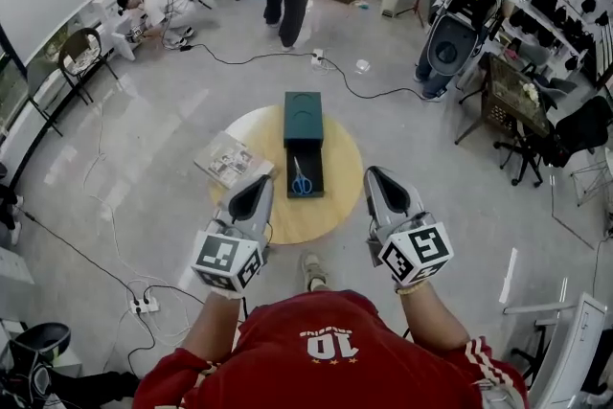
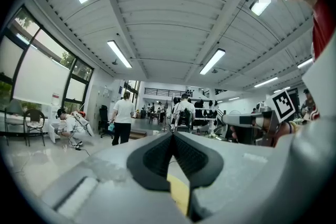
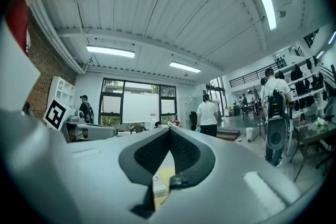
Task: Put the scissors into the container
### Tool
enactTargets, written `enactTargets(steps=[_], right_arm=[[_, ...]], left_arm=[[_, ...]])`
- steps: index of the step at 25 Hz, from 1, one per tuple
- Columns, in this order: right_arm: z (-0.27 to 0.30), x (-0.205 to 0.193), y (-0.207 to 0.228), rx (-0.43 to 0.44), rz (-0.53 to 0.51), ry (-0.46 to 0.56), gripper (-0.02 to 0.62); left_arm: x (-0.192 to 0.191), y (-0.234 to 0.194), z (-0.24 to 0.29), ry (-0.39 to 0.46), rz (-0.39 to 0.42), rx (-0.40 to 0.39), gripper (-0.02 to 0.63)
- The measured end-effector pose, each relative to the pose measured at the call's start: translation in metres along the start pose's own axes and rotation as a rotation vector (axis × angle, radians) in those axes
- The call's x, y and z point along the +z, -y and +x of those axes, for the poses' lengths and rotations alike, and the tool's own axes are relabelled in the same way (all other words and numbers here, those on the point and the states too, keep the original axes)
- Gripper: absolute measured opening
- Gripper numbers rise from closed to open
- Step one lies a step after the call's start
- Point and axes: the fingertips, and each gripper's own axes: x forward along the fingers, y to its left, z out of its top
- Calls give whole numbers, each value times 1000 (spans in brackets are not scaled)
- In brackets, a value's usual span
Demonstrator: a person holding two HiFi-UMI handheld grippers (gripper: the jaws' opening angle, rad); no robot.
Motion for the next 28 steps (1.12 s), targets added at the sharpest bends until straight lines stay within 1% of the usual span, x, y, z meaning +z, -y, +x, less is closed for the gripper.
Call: enactTargets(steps=[6, 11, 19, 28], right_arm=[[-5, -2, 1, -35, -11, -8, -12], [-7, -4, 0, -40, -11, -8, -12], [-13, -2, 2, -52, -6, 0, -12], [-10, -3, -4, -40, -2, 3, -12]], left_arm=[[2, -9, -6, 10, -2, 37, 2], [3, -17, -9, 18, -17, 58, 2], [5, -15, -12, 18, -14, 56, 2], [-1, -16, -13, 5, -12, 52, 2]])
